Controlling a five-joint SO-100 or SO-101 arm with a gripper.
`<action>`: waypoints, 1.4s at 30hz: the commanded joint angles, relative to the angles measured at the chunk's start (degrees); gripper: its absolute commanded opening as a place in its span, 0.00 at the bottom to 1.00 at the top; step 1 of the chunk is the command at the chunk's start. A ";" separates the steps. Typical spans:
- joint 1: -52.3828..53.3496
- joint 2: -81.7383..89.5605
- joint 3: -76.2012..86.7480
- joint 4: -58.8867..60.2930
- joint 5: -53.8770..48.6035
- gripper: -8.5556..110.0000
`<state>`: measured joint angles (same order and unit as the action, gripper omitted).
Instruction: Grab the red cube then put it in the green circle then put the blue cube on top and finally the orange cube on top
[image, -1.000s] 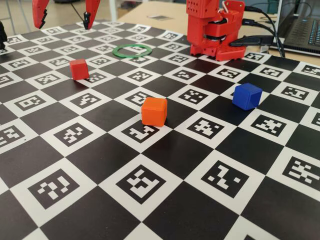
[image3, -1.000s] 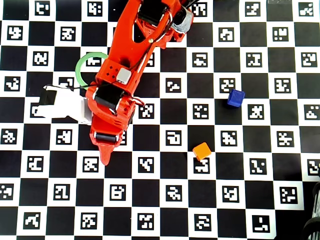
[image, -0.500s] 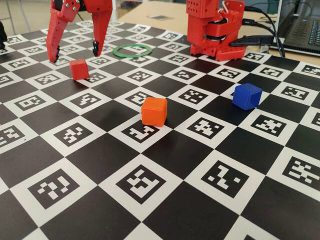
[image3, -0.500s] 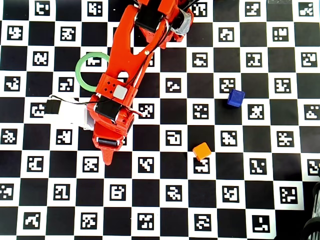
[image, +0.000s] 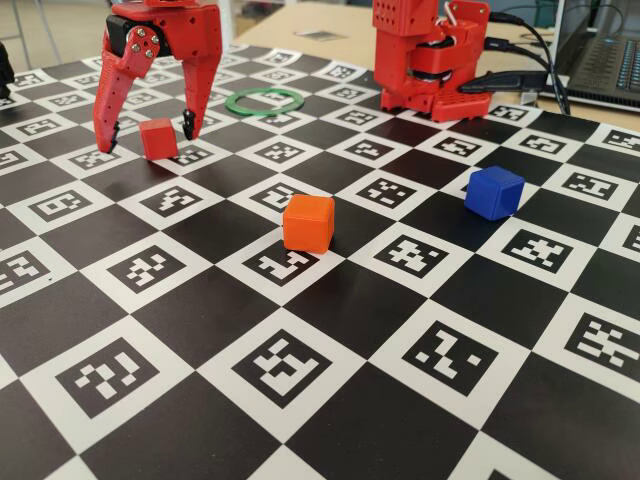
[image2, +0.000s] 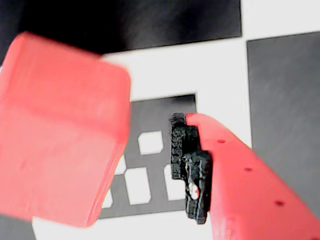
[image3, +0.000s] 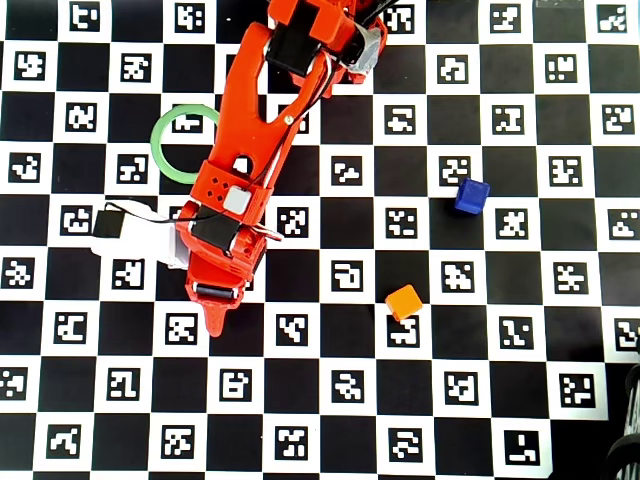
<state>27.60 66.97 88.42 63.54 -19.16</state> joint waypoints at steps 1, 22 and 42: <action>0.62 1.93 -1.85 -0.53 -0.70 0.44; 0.26 1.14 -3.16 -0.97 -1.49 0.44; -0.35 0.62 -4.39 -1.23 -6.68 0.44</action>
<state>27.69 66.01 87.98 63.37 -25.31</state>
